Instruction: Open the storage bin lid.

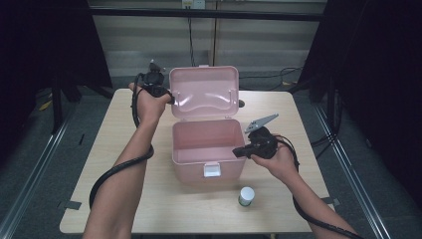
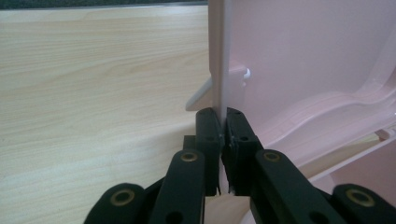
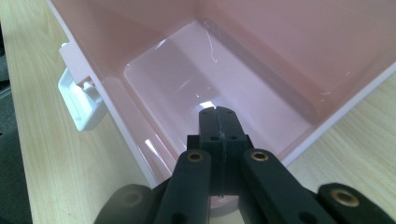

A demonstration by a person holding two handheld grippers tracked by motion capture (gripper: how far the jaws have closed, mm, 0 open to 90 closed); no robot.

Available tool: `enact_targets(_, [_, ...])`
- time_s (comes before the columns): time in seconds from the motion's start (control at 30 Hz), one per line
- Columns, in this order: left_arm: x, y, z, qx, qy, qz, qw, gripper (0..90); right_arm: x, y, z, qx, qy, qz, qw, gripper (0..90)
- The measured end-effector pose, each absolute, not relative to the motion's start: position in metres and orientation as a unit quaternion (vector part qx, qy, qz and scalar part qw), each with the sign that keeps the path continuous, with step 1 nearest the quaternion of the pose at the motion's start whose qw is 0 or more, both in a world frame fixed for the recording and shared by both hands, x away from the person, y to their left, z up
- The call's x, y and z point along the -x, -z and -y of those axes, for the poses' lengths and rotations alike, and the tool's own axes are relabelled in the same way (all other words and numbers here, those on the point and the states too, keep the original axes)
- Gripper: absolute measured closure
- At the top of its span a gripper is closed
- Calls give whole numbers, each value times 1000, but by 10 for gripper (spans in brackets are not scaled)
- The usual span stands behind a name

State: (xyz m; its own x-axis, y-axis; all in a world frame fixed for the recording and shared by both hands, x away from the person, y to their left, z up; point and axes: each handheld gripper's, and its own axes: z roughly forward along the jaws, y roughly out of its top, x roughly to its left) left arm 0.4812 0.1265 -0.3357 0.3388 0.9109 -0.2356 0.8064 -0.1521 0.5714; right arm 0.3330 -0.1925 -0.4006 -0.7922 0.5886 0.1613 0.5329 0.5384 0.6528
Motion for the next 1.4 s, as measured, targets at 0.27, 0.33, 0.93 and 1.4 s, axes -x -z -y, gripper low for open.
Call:
enact_targets(0.27, [-488, 343, -127, -755, -79, -571, 312, 858, -333, 401, 192, -320, -357, -877, 39, 900])
enact_targets(0.33, [-490, 345, -126, -755, -79, -572, 310, 856, -333, 401, 192, -321, -359, -875, 39, 900])
enact_targets(0.93, [-498, 356, -129, -751, -61, -581, 309, 847, -333, 402, 194, -326, -368, -870, 33, 900])
enact_targets(1.4, [-505, 368, -127, -748, -55, -585, 309, 840, -331, 402, 193, -325, -368, -870, 32, 900])
